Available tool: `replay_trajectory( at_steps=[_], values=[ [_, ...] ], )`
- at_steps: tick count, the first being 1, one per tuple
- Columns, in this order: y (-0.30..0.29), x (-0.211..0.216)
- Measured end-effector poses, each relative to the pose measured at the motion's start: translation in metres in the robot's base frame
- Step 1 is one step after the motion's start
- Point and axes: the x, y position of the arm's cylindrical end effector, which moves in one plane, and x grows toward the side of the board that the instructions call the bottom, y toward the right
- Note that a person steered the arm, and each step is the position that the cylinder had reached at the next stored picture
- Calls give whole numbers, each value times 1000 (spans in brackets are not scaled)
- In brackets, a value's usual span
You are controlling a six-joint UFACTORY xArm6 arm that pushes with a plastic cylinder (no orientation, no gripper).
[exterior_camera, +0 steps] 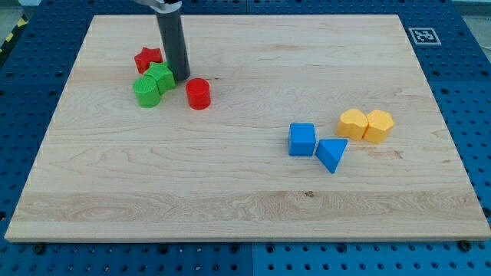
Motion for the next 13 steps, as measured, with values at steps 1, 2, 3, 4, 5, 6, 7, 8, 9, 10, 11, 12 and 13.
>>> replay_trajectory(
  at_steps=[1, 2, 3, 4, 5, 6, 7, 8, 9, 10, 11, 12, 13],
  values=[
    [-2, 0],
    [-2, 0],
    [-2, 8],
    [-2, 37],
    [-2, 51],
    [9, 69],
    [31, 71],
    [34, 71],
    [44, 71],
    [70, 71],
    [78, 70],
    [68, 68],
    [54, 53]
  ],
)
